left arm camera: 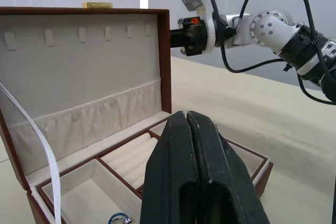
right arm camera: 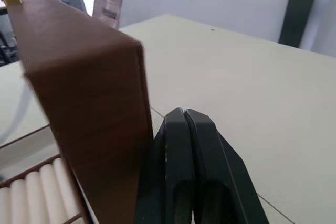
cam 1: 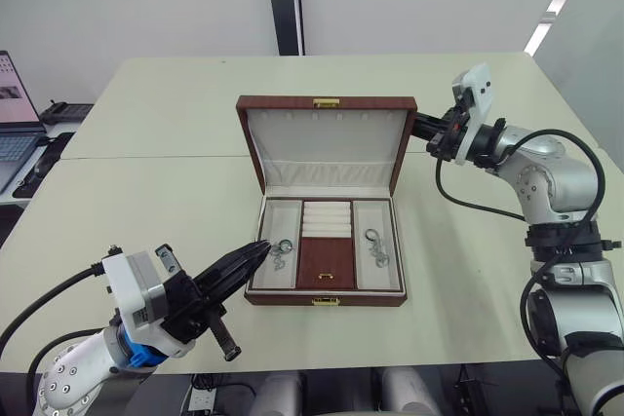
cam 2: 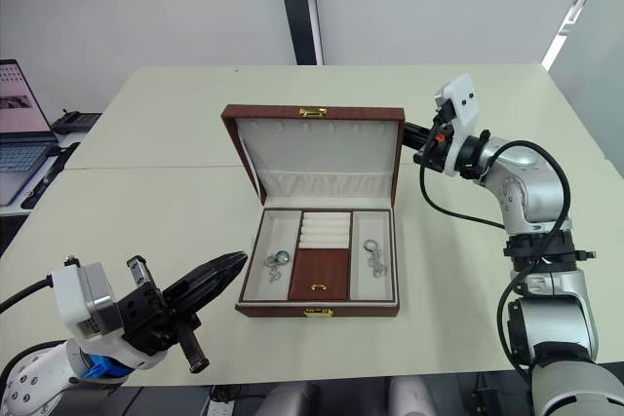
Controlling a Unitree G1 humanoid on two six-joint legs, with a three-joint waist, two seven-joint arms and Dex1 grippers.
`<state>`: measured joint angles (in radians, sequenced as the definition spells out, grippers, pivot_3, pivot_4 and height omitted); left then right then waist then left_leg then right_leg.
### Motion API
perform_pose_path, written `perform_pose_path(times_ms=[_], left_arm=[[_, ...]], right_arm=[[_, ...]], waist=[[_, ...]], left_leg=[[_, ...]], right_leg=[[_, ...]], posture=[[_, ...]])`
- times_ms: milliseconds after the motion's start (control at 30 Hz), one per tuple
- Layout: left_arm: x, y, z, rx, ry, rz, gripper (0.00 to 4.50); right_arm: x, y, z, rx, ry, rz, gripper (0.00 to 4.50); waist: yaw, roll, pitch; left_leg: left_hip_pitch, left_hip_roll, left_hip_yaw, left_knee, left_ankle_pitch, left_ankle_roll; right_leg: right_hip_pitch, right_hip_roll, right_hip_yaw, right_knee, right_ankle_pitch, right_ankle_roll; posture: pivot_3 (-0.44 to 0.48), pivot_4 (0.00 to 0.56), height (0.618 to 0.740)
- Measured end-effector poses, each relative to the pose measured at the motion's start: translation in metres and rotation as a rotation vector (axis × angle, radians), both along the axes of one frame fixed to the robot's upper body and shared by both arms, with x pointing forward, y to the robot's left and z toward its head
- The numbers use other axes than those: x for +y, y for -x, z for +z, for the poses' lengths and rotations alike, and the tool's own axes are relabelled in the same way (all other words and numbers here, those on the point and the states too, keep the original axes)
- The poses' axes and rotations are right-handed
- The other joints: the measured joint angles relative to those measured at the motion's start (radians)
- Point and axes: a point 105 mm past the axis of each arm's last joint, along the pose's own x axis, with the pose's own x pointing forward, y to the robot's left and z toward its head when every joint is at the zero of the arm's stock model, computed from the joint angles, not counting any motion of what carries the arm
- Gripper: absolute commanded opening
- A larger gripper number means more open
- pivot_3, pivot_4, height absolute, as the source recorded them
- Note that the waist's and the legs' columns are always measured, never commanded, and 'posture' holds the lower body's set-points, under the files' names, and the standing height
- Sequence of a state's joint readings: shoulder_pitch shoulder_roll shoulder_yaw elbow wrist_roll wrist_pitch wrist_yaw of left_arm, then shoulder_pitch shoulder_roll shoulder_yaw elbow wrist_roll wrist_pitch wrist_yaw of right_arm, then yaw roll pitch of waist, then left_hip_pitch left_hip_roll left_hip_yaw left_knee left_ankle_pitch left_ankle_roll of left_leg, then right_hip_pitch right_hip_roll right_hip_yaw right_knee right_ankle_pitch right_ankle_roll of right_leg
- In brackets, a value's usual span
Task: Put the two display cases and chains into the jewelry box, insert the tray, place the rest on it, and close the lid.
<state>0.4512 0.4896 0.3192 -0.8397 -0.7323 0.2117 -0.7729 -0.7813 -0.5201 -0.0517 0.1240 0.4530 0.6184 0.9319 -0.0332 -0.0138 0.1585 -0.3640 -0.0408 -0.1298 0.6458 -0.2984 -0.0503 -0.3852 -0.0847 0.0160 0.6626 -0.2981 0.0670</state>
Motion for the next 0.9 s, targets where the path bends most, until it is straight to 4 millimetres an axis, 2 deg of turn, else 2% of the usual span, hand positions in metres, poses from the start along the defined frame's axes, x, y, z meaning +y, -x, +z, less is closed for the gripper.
perform_pose_path(times_ms=[167,333,500,600,767,900], left_arm=[[0.001,-0.001,-0.002,0.025,0.001,0.001,0.00],[0.005,0.001,-0.007,0.084,-0.005,-0.004,0.00],[0.033,0.008,-0.005,0.145,-0.074,0.001,0.00],[0.051,0.009,-0.004,0.169,-0.108,0.016,0.00],[0.054,0.004,-0.001,0.163,-0.101,-0.002,0.00],[0.066,-0.005,-0.002,0.164,-0.080,0.032,0.00]], right_arm=[[0.004,0.020,0.007,-0.036,0.011,0.107,0.04],[-0.009,0.045,0.005,-0.013,0.106,0.184,0.04],[-0.016,0.070,0.009,0.012,0.186,0.273,0.04],[-0.015,0.077,0.008,0.019,0.195,0.294,0.04],[-0.012,0.083,0.004,0.011,0.206,0.309,0.04],[-0.012,0.085,0.000,-0.017,0.227,0.292,0.04]], waist=[[0.002,0.000,0.000],[0.006,0.000,0.000],[0.003,0.000,0.001],[0.003,0.001,0.001],[0.005,0.000,0.001],[0.005,0.000,0.001]], left_leg=[[0.000,0.000,-0.002,0.000,-0.001,0.002],[-0.001,0.000,-0.002,0.000,-0.001,0.002],[0.000,0.000,-0.001,0.000,-0.001,0.002],[0.000,0.000,0.001,0.000,-0.001,0.002],[-0.001,0.000,0.000,0.000,-0.001,0.002],[-0.001,0.000,0.000,0.000,-0.001,0.002]], right_leg=[[0.000,0.000,0.000,0.000,0.000,0.000],[0.000,-0.001,0.000,0.000,0.000,0.000],[0.000,0.001,-0.001,0.000,0.000,0.000],[0.000,0.001,-0.001,-0.001,0.000,0.000],[0.000,0.000,-0.001,-0.001,0.000,0.000],[0.000,0.000,-0.001,-0.001,0.000,0.000]], posture=[[0.000,0.150,0.740],[0.000,0.150,0.740],[0.000,0.150,0.740],[0.000,0.150,0.740],[0.000,0.150,0.740],[0.000,0.150,0.740]])
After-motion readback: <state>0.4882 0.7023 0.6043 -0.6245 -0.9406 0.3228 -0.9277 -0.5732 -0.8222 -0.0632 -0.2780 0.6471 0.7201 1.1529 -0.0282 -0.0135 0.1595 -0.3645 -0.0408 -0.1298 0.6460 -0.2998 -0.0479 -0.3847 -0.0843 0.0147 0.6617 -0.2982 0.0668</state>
